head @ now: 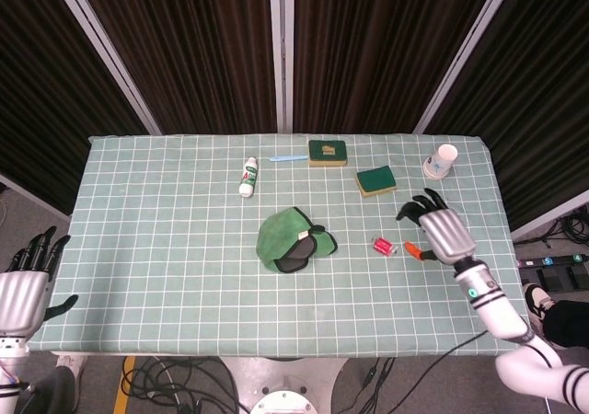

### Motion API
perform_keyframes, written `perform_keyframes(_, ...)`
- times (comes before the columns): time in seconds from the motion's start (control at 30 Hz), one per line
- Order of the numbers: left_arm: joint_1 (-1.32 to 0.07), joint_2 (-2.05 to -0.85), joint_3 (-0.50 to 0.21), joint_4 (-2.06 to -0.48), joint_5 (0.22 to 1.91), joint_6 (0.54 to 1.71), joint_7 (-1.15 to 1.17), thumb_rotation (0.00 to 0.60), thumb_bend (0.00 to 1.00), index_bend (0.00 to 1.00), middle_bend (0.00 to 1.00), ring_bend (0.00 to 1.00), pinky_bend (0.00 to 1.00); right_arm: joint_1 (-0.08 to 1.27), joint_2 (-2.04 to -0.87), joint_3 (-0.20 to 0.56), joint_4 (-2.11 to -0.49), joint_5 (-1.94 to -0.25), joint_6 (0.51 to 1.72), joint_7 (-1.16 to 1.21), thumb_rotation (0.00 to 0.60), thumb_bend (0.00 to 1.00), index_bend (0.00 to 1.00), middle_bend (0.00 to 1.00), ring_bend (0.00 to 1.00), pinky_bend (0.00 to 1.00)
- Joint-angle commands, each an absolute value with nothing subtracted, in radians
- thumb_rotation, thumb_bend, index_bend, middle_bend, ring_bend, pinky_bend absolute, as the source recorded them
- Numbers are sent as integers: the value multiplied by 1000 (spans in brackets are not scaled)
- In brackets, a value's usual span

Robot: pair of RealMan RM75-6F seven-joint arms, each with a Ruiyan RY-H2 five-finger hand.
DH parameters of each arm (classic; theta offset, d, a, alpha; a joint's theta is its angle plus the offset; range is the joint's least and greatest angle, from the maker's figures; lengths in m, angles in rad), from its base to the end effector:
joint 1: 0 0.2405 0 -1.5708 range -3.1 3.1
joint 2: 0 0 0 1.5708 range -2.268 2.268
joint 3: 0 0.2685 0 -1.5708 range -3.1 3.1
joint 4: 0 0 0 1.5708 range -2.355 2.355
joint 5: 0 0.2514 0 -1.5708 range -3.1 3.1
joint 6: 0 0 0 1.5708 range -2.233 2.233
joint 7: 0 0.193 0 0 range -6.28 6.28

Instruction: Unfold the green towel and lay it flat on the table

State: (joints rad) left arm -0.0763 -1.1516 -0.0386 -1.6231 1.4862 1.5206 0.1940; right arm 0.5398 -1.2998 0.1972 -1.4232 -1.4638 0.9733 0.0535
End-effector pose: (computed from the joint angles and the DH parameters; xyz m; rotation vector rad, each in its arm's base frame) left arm -0.3346 0.2282 0.1189 -1.4034 -0.7844 -0.7920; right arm -0.2365 -0.4038 0.0270 1.7926 -0.9246 0.9786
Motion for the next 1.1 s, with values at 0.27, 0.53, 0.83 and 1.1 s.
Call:
perform_keyframes(0.27, -69, -1140, -38, -1632, 1485, 1525, 183, 600, 118, 161, 127, 108, 232, 791, -1603, 241, -1081, -1460, 817, 84, 600, 90, 349, 239, 112, 34)
perform_keyframes(0.53, -64, -1134, -39, -1633, 1478, 1523, 168, 600, 118, 161, 126, 108, 233, 921, -1773, 218, -834, -1500, 777, 127, 600, 50, 348, 237, 102, 34)
perform_keyframes(0.83, -55, -1120, -38, -1631, 1470, 1525, 156, 600, 118, 161, 127, 108, 233, 1011, -1915, 200, -606, -1512, 762, 210, 600, 21, 349, 237, 96, 34)
perform_keyframes(1.1, -42, -1115, -34, -1629, 1467, 1532, 137, 600, 118, 161, 126, 108, 233, 1044, -1992, 165, -472, -1531, 783, 291, 600, 24, 348, 234, 95, 34)
